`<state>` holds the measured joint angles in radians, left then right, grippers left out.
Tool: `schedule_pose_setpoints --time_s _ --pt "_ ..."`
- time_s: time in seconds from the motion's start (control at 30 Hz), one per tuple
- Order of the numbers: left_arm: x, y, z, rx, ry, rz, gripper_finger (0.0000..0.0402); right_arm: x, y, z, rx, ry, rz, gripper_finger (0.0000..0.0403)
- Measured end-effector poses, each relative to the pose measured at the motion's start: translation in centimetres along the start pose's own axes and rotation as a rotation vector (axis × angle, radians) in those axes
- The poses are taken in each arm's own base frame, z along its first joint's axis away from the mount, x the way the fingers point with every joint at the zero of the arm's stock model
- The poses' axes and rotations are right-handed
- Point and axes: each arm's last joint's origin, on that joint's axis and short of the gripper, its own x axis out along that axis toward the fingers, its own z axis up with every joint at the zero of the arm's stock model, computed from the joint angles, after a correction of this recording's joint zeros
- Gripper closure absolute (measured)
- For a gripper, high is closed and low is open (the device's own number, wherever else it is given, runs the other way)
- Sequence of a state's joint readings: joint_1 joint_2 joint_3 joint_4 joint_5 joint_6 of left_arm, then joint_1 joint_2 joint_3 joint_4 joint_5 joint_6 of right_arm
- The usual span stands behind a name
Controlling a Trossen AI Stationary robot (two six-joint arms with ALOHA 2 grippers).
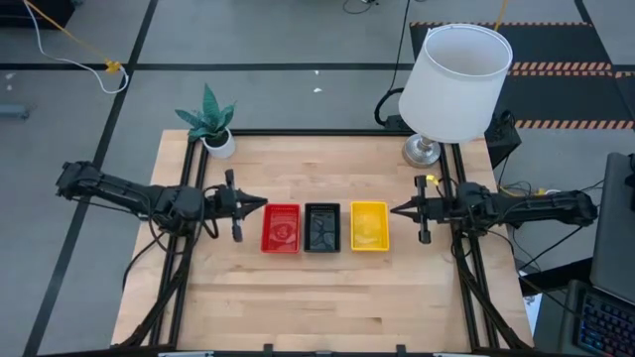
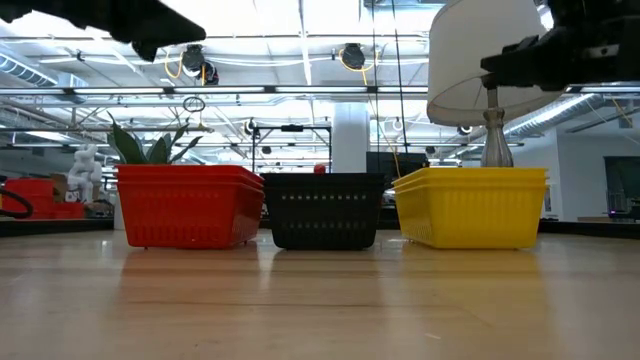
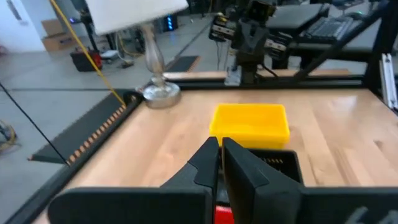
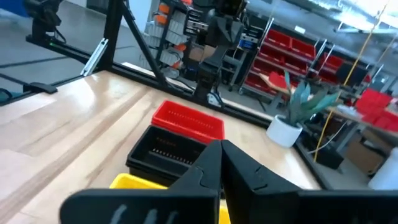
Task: Stack baskets by color
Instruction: Return to Home Position
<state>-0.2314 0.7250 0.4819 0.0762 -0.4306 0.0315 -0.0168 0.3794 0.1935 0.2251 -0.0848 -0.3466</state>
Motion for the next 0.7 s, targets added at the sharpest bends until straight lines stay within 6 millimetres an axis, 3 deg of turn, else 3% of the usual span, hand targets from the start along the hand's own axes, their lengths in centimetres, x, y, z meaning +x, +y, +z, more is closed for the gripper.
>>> schedule_pose_setpoints --time_s 0.2,0.7 --pt "-0.2 -0.7 -2.2 -0.018 0.041 -0.024 0.0376 0.0 0.5 -1.5 0.036 -0.015 -0.003 0.0403" --pt "-2.5 0.1 -6.0 -0.09 -0.011 -0.036 0.0376 0.0 0.7 -1.9 0.006 -0.039 -0.012 0.0403"
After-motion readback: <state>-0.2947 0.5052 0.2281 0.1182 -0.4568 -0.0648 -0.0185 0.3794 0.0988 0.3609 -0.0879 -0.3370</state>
